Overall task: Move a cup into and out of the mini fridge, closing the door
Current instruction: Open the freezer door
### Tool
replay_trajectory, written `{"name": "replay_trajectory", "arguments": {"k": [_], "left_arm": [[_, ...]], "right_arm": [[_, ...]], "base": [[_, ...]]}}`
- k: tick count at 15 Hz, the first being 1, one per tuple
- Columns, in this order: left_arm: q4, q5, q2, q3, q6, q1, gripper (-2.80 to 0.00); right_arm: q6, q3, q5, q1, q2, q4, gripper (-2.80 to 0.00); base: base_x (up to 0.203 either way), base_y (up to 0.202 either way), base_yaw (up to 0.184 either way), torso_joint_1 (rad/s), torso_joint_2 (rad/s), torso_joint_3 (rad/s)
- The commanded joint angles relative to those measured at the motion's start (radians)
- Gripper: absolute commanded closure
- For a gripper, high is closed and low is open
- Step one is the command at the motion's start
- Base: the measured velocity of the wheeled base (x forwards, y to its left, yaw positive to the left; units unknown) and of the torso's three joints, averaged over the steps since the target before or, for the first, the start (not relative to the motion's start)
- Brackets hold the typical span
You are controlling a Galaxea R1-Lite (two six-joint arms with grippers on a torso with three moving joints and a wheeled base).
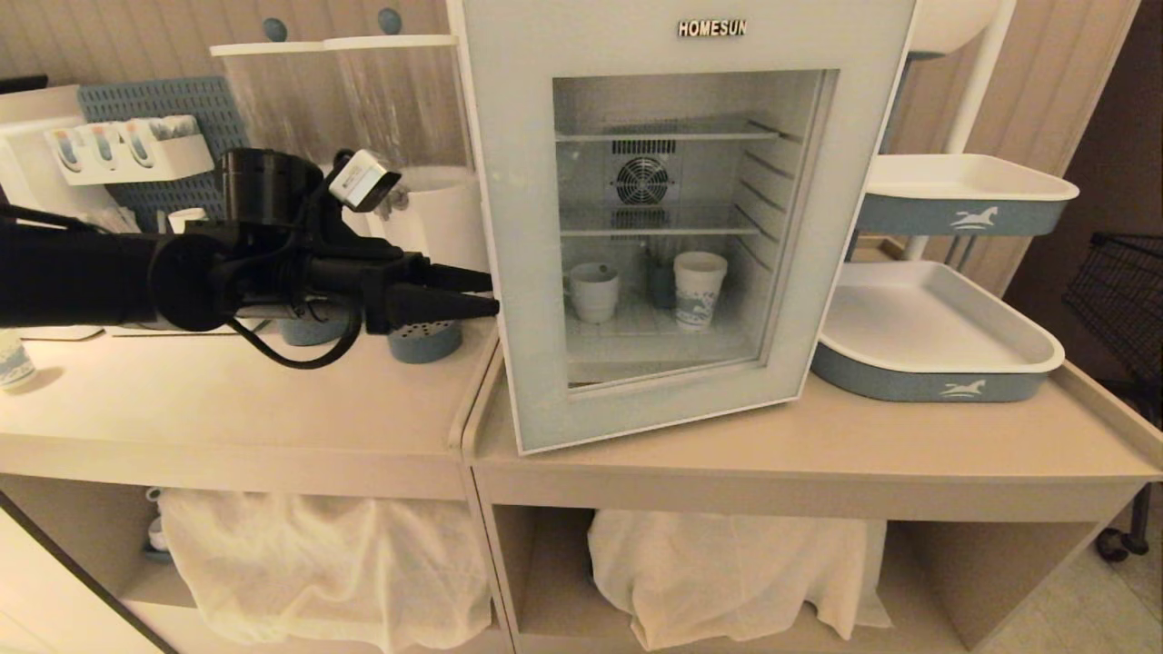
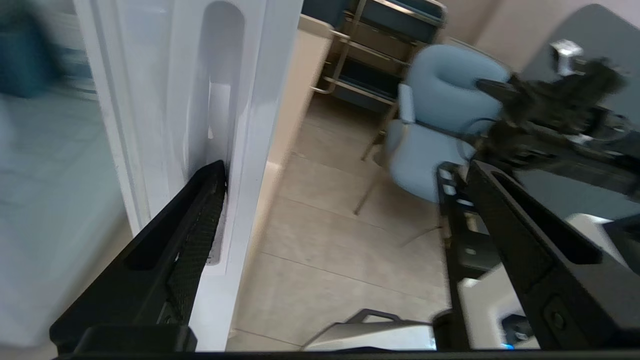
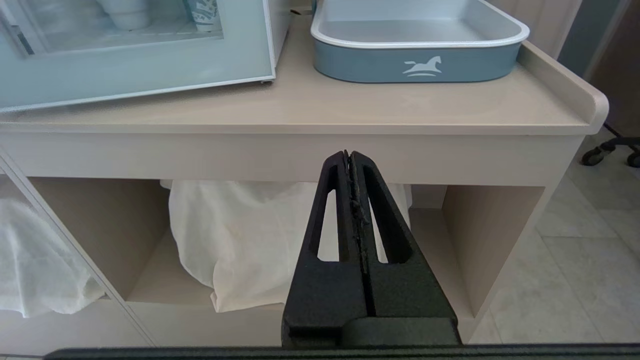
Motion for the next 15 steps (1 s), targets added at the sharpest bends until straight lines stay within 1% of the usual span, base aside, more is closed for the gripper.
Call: {"name": "replay_trajectory", "arguments": {"k": [1,3,7,8,9,10,11,12,14,15], "left_arm": [[-0.009,-0.012,-0.078,0.072,0.000,-0.039,-2.80],[-0.018,-0.011,-0.136,0.137,-0.001,-0.089,-2.80],[-0.020,-0.008,-0.252,0.257,-0.001,-0.244,-2.80],[-0.020,-0.004,-0.258,0.265,0.000,-0.251,-2.80],[-0.020,0.027,-0.285,0.292,0.000,-0.285,-2.80],[-0.021,0.074,-0.331,0.331,-0.003,-0.329,-2.80],[-0.021,0.106,-0.372,0.367,-0.010,-0.343,-2.80],[-0.019,0.120,-0.407,0.399,-0.018,-0.358,-2.80],[-0.019,0.128,-0.452,0.438,-0.035,-0.392,-2.80],[-0.020,0.129,-0.509,0.466,-0.054,-0.438,-2.80]], "right_arm": [[0.001,0.015,0.000,0.000,0.002,-0.003,0.00],[0.003,0.015,-0.001,-0.001,0.002,-0.004,0.00],[0.014,0.015,-0.001,0.000,0.002,-0.006,0.00],[0.017,0.015,-0.001,0.000,0.002,-0.006,0.00],[0.018,0.015,-0.001,0.000,0.002,-0.006,0.00],[0.017,0.015,-0.001,0.000,0.002,-0.006,0.00],[0.017,0.015,-0.001,0.000,0.002,-0.006,0.00],[0.017,0.015,-0.001,0.000,0.002,-0.006,0.00],[0.017,0.014,-0.001,0.000,0.002,-0.004,0.00],[0.017,0.014,-0.001,0.000,0.002,-0.001,0.00]], "base": [[0.000,0.000,0.000,0.000,0.00,0.000],[0.000,0.000,0.000,0.000,0.00,0.000],[0.000,0.000,0.000,0.000,0.00,0.000],[0.000,0.000,0.000,0.000,0.00,0.000],[0.000,0.000,0.000,0.000,0.00,0.000],[0.000,0.000,0.000,0.000,0.00,0.000],[0.000,0.000,0.000,0.000,0.00,0.000],[0.000,0.000,0.000,0.000,0.00,0.000],[0.000,0.000,0.000,0.000,0.00,0.000],[0.000,0.000,0.000,0.000,0.00,0.000]]}}
